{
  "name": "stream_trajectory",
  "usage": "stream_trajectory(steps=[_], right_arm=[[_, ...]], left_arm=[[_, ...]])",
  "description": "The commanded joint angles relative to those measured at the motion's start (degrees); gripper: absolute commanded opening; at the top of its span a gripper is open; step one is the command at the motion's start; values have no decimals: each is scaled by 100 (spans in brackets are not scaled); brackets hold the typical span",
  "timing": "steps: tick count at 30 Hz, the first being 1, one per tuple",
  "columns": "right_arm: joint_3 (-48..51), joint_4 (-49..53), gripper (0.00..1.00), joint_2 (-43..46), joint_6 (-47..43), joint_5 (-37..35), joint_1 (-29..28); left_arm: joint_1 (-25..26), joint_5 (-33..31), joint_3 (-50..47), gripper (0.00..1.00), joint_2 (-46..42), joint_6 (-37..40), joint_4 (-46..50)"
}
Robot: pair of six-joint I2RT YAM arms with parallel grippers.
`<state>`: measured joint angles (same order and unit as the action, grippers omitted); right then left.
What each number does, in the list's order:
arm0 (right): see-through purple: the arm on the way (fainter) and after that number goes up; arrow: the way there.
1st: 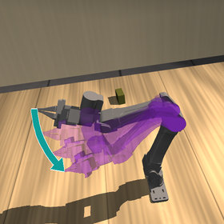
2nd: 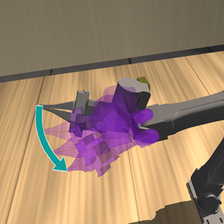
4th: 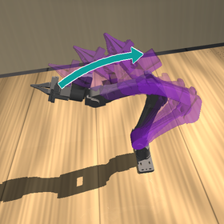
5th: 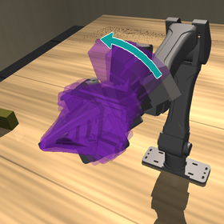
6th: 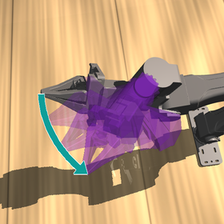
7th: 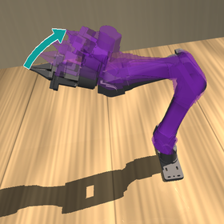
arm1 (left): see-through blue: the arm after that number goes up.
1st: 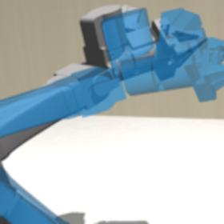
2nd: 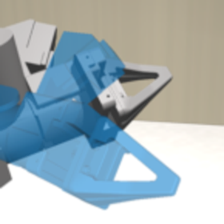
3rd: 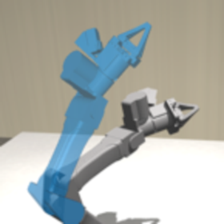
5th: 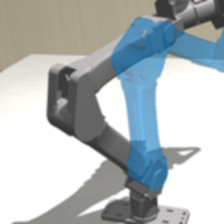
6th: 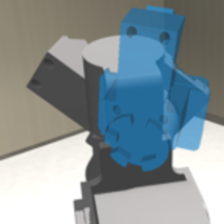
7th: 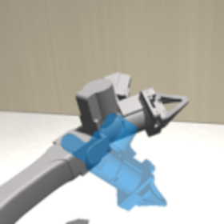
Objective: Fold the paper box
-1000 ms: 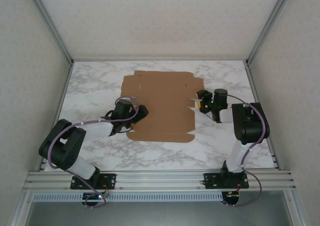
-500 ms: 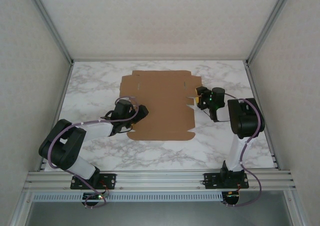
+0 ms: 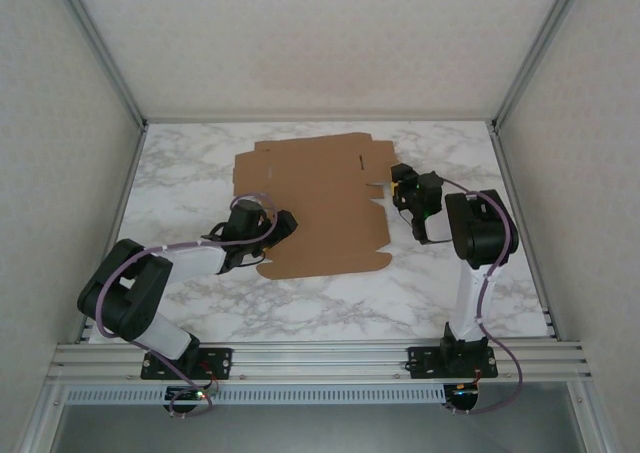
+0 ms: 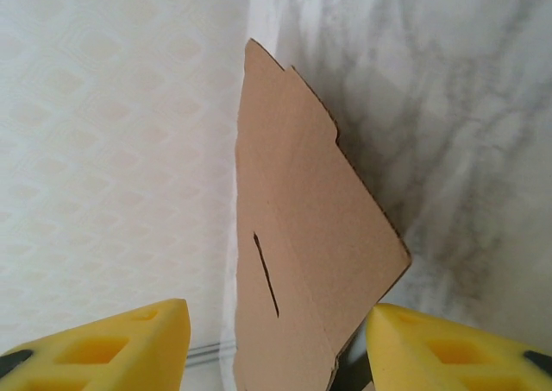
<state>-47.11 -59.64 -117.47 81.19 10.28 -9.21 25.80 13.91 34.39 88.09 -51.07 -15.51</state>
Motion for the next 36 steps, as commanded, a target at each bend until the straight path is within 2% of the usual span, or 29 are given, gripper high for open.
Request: stream_trajectory(steps=[1,5,16,20,23,31,36], right_arm=[[-384,-644,57,-210,-161,-140,20],[-617,-800,57,-419,-39,52,-53],[-1261,-1287,43,-1004,292,398,-221],[-1441,-1296,34,-1123,310,360,-225],[-1628,-1279,22,-1230,310,449,-230],[-1576,-1200,1,-1218,123,397,-228],[-1290,-1014,0,-854,-178,317,-145]], left_arm=[[48,10,-244,94,138,-29,536],[65,30,-240,94,190,-17,514],[144,35,-237,93,223,44,540],[162,24,-238,92,242,71,565],[162,23,-237,92,259,71,566],[162,-11,-209,92,243,79,609],[162,-53,-143,98,-62,27,752]])
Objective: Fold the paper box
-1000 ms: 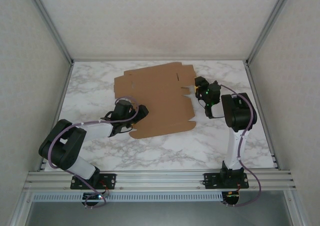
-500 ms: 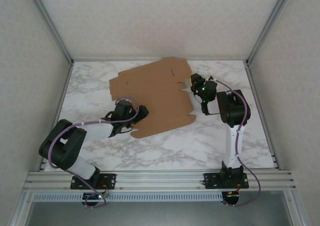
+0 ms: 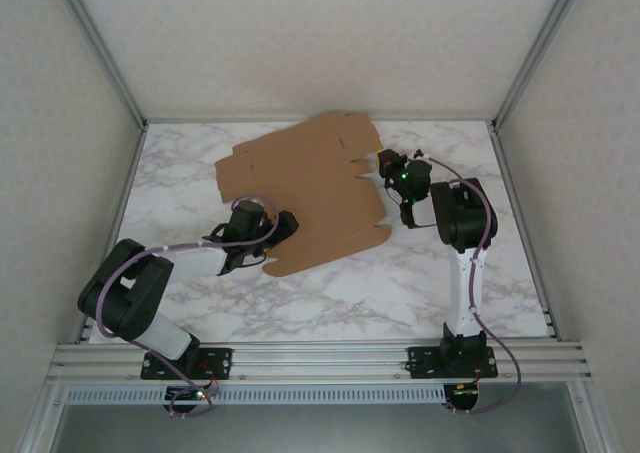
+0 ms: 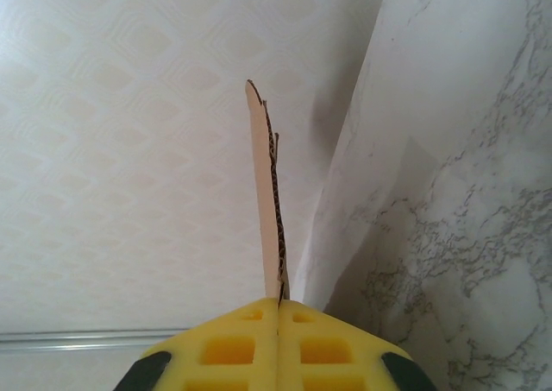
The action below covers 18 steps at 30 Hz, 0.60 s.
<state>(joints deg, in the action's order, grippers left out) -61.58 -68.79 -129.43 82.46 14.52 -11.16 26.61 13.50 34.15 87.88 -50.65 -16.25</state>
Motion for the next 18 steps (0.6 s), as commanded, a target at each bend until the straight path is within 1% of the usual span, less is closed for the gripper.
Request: stream_trajectory(steps=[1,7,11,15,18], right_arm=[[229,-52,0,445,-386,-131,86],[762,350,0,1336,-821,-242,262],[1137,814,0,2242,-1144,-294,375],[1324,1708,0,3394,-1575,-345,493],[1145,2949,0,4473,-2045,-481,685]], left_arm=[[79,-37,-100,99,-135,-15,881],[81,-132,52,100,-889,-6,1282],[81,-207,164,100,-1511,79,1668],[70,-488,321,100,-2165,222,2210],[34,-827,457,100,-2628,354,2594]])
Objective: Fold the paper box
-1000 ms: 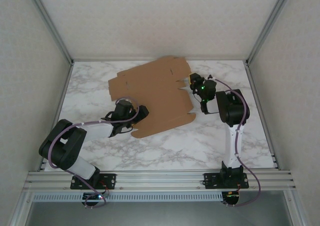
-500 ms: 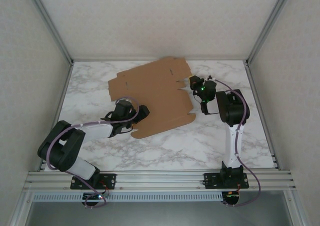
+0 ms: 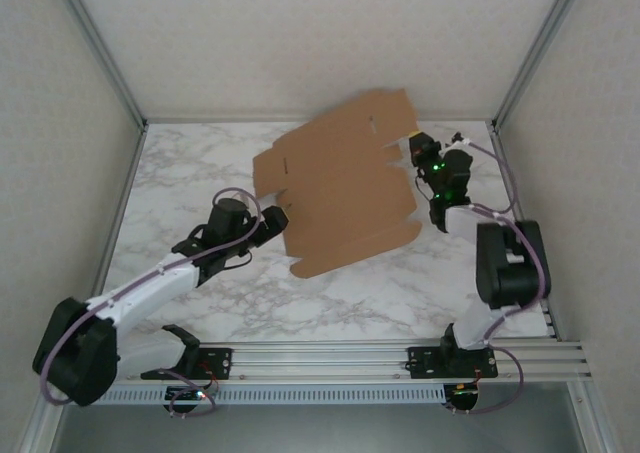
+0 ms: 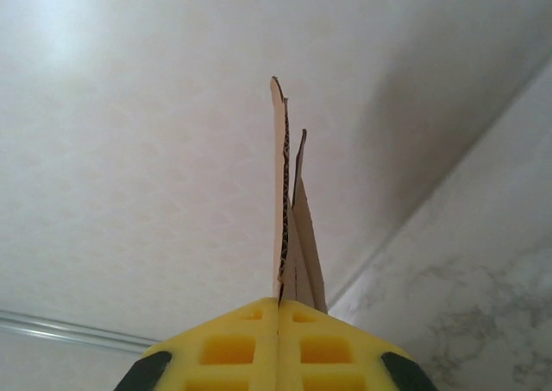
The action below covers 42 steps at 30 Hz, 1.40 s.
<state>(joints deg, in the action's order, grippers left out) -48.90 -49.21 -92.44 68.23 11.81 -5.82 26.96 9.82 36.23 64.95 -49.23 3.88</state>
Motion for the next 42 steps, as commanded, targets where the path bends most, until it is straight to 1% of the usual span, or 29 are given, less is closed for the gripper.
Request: stream_trajectory(steps=[1,3,5,8,11,13,15,16,18,20,23,26,27,28,29,30,31,32,33,34,35,37,39,40,42], right_arm=[[-355,1592,0,1143,-881,-219,228],[-945,2780,0,1740,-1582,-335,301],[-1822,4160,0,2154,-2429,-596,310],[-3105,5584,0,2323,-3347,-763,310],[-4286,6718,0,2152,-3941,-647,235],[-5035,7433,0,1903,-4405,-646,-39],[-5541,8023,0,1628,-5010,-881,-604],[-5699,8311,0,1493,-5360,-1160,-945],[-5820,8748,0,1214,-5799,-1797,-1624],[-5533,8824,0,1046,-6014,-2518,-2238],[-4746,8520,0,790,-6022,-3560,-3134],[-3838,7700,0,339,-5975,-4063,-4124],[-3689,7486,0,55,-5933,-4054,-4401],[-3734,7420,10,-300,-5871,-4032,-4655],[-3845,7413,25,-627,-5793,-4021,-4838],[-4015,7424,45,-953,-5733,-3936,-5017],[-4154,7377,58,-1157,-5725,-3766,-5156],[-4196,7280,66,-1203,-5720,-3554,-5215],[-4141,7098,71,-1132,-5636,-3257,-5214],[-4009,6895,76,-964,-5523,-2958,-5155],[-3870,6687,77,-805,-5389,-2637,-5033],[-3487,6331,77,-317,-4961,-1758,-4592],[-3168,6271,75,-30,-4485,-1233,-4034],[-3052,6378,74,36,-4298,-1081,-3742],[-2944,6876,68,65,-4137,-1183,-3200]], left_arm=[[-26,-572,297,100,-468,247,688],[-77,-784,373,100,-690,355,854],[-158,-945,450,100,-847,458,950],[-259,-1047,563,100,-946,570,1067],[-305,-1139,647,100,-995,669,1148],[-314,-1168,683,100,-1035,712,1168],[-323,-1214,709,100,-1083,744,1185],[-327,-1224,720,100,-1096,756,1186],[-332,-1257,741,100,-1134,783,1222],[-332,-1319,772,100,-1182,797,1270],[-341,-1491,861,100,-1319,825,1399],[-351,-1750,1040,100,-1521,904,1499],[-349,-1834,1111,100,-1584,927,1523],[-349,-1905,1195,100,-1628,964,1546],[-354,-1954,1271,100,-1655,989,1568],[-358,-2010,1359,100,-1665,1007,1587],[-359,-2047,1459,100,-1663,1028,1619],[-353,-2075,1539,100,-1662,1050,1656],[-356,-2105,1629,100,-1661,1077,1693],[-357,-2152,1717,100,-1659,1098,1728],[-350,-2188,1782,100,-1660,1131,1750],[-352,-2230,1881,100,-1646,1237,1746],[-355,-2222,1914,100,-1565,1316,1707],[-354,-2162,1906,100,-1497,1335,1668],[-358,-1908,1856,100,-1318,1321,1549]])
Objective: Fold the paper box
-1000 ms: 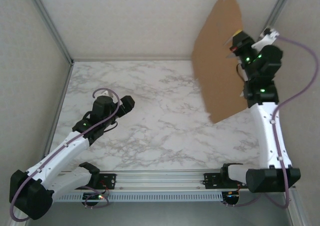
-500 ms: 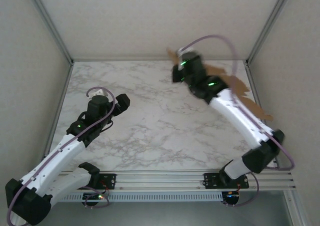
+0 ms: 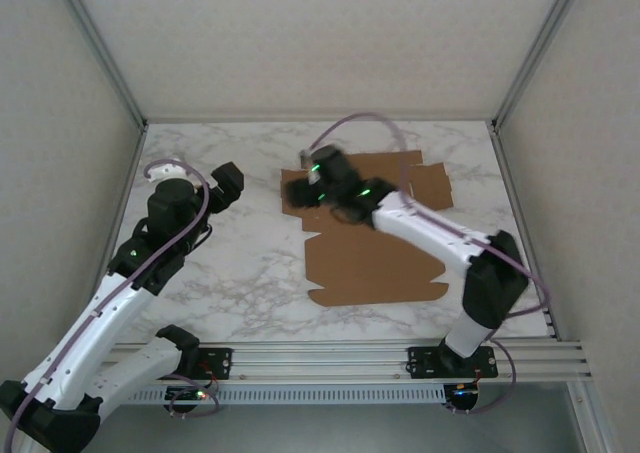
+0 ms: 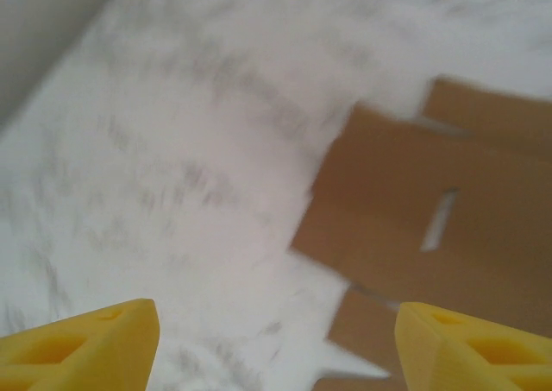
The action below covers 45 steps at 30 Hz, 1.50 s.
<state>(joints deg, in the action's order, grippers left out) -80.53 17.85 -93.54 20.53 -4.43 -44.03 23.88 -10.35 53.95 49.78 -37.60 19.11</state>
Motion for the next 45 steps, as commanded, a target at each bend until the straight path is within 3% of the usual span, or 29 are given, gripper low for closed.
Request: stream_trajectory(steps=[1,4,8,12,17,21,26,28,31,35,37,40,45], right_arm=[[208,513,64,125,655,263,808],[179,1442,51,-76,776,-437,1219],[255,1774,46,-408,811,-113,1598],[130,2035,47,-1059,646,667,1645],[546,1456,53,-1308,528,1709,1631],[889,1129,56,-1431,888,1752,1616],[1078,648,52,-1826,1433,2141,1396],[1003,379,52,-1980,1615,2277,1178],[1040,-623,52,-2072,2158,3089,1040],[1132,-1461,52,-1712,2698,3679,1404],[937,-825,54,-1424,2419,3299,1705],[464,324,53,-1311,1823,2635,2245],[-774,2018,36,-2038,763,1230,2602]], left_arm=[[-50,290,36,100,299,128,-60],[-59,882,-85,100,750,30,-379],[-80,1400,-68,100,1417,49,-745],[-228,1579,222,100,2152,108,-841],[-559,1690,255,96,2899,-119,-1070],[-684,2042,330,95,3271,-147,-1324],[-487,2769,420,76,3704,-177,-1598],[-241,2796,356,64,3747,-183,-1768],[215,2685,221,45,3788,-312,-2027],[457,2907,-199,14,3691,-607,-2468],[551,3009,-408,0,3646,-715,-2604],[838,3095,-534,0,3805,-807,-2569],[1132,3030,-464,0,4376,-867,-2061]])
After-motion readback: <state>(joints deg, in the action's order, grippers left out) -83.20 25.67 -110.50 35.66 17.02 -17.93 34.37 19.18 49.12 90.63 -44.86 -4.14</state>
